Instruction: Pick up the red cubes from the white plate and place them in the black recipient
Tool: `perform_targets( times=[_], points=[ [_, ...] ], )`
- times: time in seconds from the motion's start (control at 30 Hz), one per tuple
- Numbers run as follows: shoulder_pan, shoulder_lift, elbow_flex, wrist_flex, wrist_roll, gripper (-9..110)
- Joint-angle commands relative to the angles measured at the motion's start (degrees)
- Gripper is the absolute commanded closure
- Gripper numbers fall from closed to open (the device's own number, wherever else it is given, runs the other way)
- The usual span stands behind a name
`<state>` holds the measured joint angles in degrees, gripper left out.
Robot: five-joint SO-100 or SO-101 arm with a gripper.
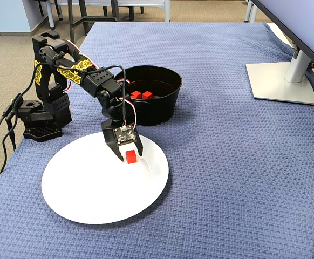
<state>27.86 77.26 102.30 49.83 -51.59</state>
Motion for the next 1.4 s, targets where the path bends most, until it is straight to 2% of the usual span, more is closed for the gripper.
perform_targets(
  times=[0.0, 0.17, 0.27, 0.57, 0.73, 0.83, 0.97, 1.0, 1.1, 1.2, 1.37],
  points=[
    [-0.53, 4.22, -0.18, -0.53, 1.93, 100],
    [0.09, 4.48, -0.97, -1.41, 2.64, 101],
    [0.44, 6.77, -4.31, 2.02, 3.96, 102],
    [-2.20, 30.94, -10.02, 17.67, 17.93, 102],
    [-14.77, 39.55, -11.78, 20.04, 31.55, 102],
    [-25.31, 41.57, -9.76, 16.79, 40.34, 102],
    [-39.55, 43.86, -2.81, 10.55, 46.23, 102],
    [-43.24, 43.68, -0.88, 8.88, 45.88, 100],
    [-50.89, 42.89, 2.37, 9.05, 44.03, 70],
    [-47.20, 47.29, 2.37, 11.95, 43.33, 68],
    [-34.45, 55.46, 5.54, 18.37, 38.32, 79]
  ],
)
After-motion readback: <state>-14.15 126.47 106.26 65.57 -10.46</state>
